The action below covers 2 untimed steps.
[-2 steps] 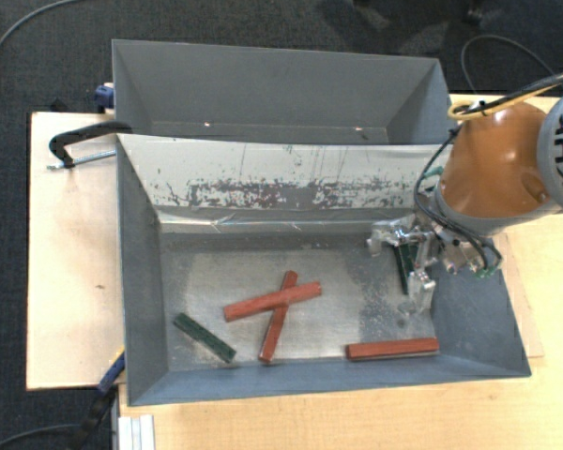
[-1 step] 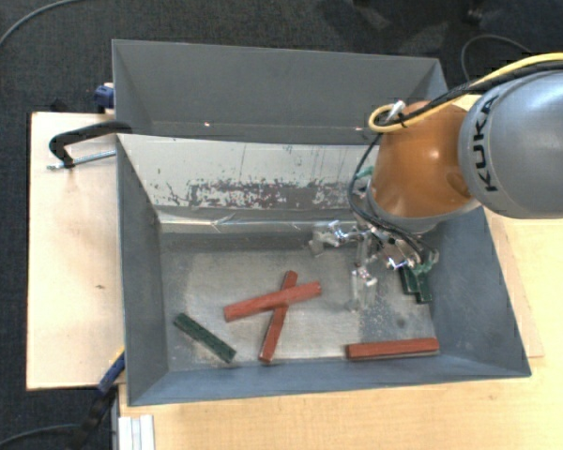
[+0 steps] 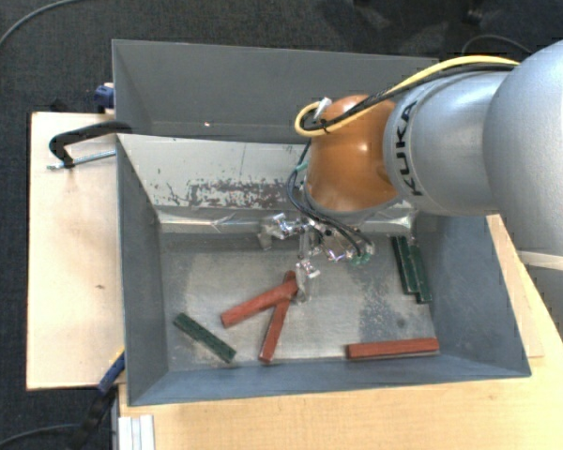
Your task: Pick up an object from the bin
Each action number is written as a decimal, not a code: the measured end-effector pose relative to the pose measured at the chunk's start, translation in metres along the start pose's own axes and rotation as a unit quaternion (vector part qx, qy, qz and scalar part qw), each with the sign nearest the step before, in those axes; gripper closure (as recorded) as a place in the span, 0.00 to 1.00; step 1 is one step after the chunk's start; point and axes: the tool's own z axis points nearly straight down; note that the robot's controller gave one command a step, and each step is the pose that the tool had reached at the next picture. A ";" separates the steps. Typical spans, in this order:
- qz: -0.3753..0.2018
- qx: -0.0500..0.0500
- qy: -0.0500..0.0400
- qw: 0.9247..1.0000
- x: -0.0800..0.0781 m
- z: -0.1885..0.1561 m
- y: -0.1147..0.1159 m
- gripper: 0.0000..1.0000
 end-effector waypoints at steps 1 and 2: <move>0.002 0.001 0.001 1.000 0.002 -0.001 -0.004 1.00; -0.145 -0.001 0.001 0.989 -0.012 -0.001 0.082 1.00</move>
Offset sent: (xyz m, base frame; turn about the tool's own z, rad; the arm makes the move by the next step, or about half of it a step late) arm 0.0000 0.0000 0.0000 0.0000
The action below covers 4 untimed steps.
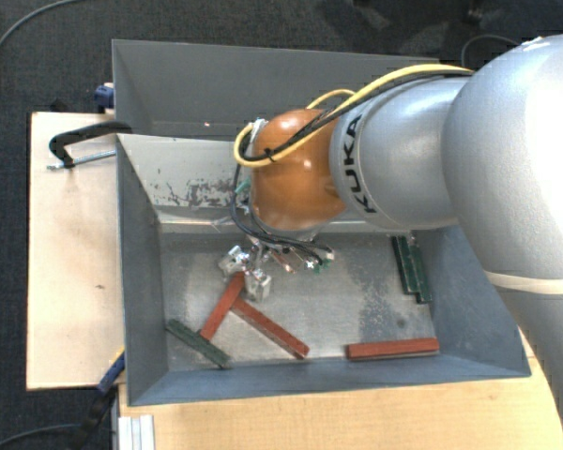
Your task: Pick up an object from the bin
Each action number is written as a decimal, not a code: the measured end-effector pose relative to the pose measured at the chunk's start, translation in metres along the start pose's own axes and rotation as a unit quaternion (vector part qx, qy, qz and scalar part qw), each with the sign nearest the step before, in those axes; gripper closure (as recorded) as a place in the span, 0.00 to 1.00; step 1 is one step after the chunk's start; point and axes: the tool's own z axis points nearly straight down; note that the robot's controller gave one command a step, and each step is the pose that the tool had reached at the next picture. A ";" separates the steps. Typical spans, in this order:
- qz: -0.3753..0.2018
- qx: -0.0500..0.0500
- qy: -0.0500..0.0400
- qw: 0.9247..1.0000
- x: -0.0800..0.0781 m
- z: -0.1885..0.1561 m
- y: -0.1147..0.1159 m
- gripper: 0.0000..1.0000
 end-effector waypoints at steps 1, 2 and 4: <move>-0.136 0.003 -0.002 0.991 -0.030 -0.091 -0.019 1.00; -0.311 0.002 -0.003 0.951 -0.062 -0.180 0.016 1.00; -0.385 -0.001 0.001 0.923 -0.033 -0.107 0.060 0.00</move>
Offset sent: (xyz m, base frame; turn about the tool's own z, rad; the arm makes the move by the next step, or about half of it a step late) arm 0.0323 0.0023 0.0876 -0.2749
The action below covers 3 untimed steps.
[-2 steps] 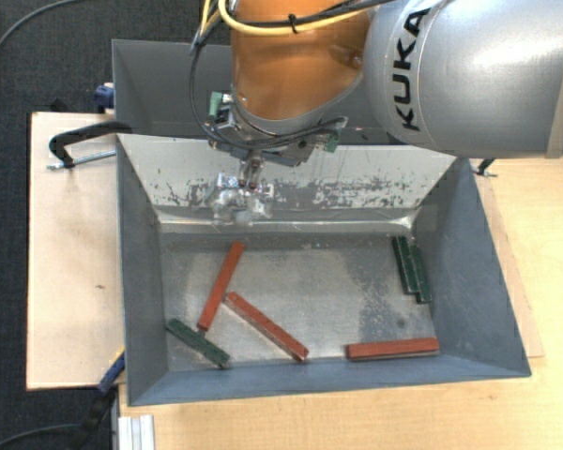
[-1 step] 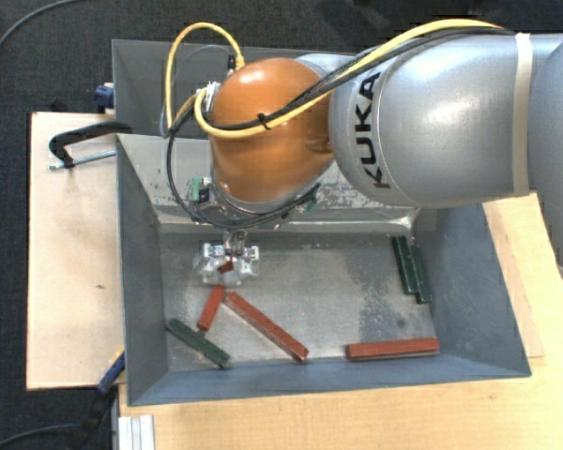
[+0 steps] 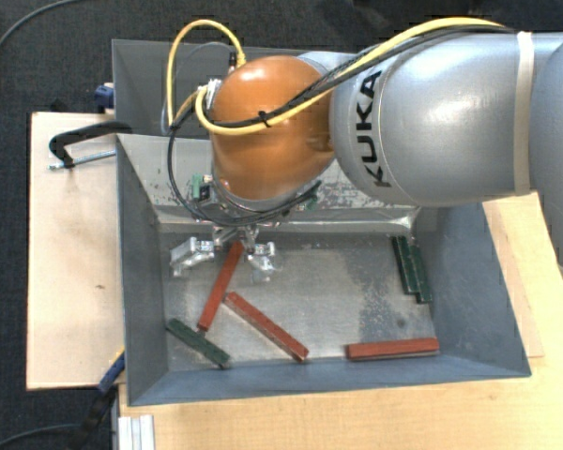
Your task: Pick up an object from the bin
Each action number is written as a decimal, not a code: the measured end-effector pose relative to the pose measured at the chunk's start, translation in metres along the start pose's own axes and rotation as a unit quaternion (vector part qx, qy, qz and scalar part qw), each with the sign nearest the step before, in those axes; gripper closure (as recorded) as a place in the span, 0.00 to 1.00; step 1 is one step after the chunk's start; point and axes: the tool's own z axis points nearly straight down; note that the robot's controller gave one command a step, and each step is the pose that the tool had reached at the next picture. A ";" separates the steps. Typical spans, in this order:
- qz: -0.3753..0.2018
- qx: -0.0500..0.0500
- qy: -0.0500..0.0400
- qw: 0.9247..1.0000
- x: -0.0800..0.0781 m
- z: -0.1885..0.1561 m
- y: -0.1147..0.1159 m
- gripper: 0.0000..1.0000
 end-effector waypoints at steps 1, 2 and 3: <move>-0.153 -0.003 0.002 0.988 0.029 0.109 -0.031 0.00; -0.153 0.000 0.000 0.988 0.027 0.106 -0.032 1.00; -0.150 0.006 -0.002 0.989 0.003 0.020 -0.043 1.00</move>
Offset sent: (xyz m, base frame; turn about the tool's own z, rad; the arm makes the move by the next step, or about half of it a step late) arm 0.0292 -0.0305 -0.1071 -0.3117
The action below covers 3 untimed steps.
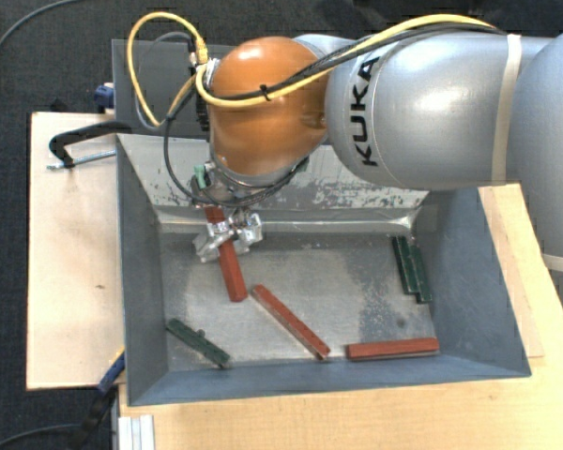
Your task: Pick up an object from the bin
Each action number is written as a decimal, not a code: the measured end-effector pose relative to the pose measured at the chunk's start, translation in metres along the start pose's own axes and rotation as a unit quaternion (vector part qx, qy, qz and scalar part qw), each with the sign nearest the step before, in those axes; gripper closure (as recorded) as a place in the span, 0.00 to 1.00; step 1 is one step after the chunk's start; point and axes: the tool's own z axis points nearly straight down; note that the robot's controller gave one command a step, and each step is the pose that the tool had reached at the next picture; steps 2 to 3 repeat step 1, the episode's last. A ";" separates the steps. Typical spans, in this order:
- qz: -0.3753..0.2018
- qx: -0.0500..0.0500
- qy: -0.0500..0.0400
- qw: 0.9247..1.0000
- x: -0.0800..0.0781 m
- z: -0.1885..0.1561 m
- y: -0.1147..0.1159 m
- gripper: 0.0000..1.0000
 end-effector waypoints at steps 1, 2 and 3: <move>-0.006 0.000 0.000 1.000 -0.012 -0.083 -0.001 1.00; -0.006 0.000 0.000 1.000 -0.012 -0.083 -0.001 1.00; -0.006 0.000 0.000 1.000 -0.012 -0.083 -0.001 1.00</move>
Offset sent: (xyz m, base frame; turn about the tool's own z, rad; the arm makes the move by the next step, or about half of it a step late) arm -0.0045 0.0085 0.0764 -0.0147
